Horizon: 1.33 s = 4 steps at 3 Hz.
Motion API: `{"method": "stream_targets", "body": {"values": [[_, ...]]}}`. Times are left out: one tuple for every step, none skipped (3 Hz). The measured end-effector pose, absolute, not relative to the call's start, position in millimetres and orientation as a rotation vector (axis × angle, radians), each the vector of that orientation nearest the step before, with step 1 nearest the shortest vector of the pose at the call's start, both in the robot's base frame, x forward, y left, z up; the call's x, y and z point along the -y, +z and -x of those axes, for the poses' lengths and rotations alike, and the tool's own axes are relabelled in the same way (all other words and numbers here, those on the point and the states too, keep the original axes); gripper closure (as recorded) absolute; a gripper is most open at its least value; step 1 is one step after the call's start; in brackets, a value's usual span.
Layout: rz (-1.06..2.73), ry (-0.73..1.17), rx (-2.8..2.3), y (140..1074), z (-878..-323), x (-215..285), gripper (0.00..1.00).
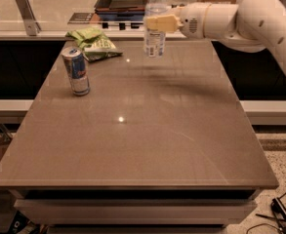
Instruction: Move blue plastic bottle near green jalapeno chip bag
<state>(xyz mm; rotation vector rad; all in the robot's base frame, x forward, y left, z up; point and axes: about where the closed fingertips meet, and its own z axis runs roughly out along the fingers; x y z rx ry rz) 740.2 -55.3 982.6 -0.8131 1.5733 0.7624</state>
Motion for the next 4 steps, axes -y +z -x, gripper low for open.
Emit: {"method": "stream_targets", "body": {"values": [[0.825,0.78,-1.546,965.9,-762.0,33.6,1.0],[0.849,0.785,-1.534,948.7,-782.7,14.9,1.0],[0.898,0.77,-1.556,918.1,-807.6,-11.2,1.0],[0.906,0.775,-1.558,911.5,-812.6,-16.0,1.0]]}}
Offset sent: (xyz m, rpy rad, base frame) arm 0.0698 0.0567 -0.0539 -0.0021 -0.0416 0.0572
